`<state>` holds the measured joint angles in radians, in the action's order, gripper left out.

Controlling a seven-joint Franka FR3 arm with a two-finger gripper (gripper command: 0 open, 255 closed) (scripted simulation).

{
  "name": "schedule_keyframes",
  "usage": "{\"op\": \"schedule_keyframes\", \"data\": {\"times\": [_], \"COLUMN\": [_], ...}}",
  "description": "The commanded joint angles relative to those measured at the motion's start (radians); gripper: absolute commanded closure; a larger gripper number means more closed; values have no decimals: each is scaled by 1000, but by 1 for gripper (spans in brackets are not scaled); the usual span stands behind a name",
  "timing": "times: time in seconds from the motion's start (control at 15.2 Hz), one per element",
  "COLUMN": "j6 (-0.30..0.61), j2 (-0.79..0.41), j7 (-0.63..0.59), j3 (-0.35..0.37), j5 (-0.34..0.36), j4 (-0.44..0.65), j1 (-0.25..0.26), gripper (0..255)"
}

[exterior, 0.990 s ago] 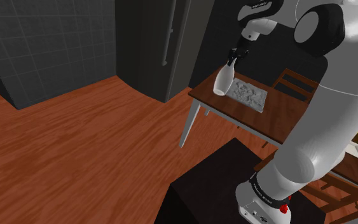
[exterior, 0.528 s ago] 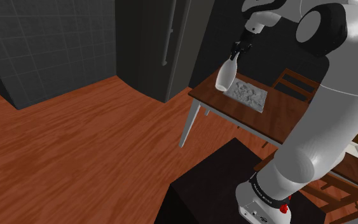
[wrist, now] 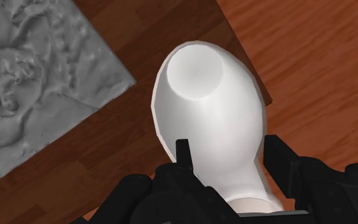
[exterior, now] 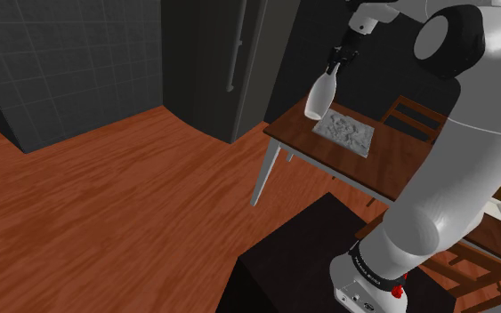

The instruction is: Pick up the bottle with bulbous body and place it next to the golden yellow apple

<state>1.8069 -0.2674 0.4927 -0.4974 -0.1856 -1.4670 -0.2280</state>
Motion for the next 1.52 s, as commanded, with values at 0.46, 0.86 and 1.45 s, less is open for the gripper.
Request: {"op": "schedule_keyframes", "data": {"times": [0.46, 0.86, 1.45], "j6": [-133, -158, -100], "j2": [-25, 22, 247], "j7": [-7, 18, 136], "j3": [-3, -16, -76], "j5": [-10, 6, 103], "j4": [157, 136, -127], "j1": [-19, -29, -66], "gripper": [255, 255, 255]}}
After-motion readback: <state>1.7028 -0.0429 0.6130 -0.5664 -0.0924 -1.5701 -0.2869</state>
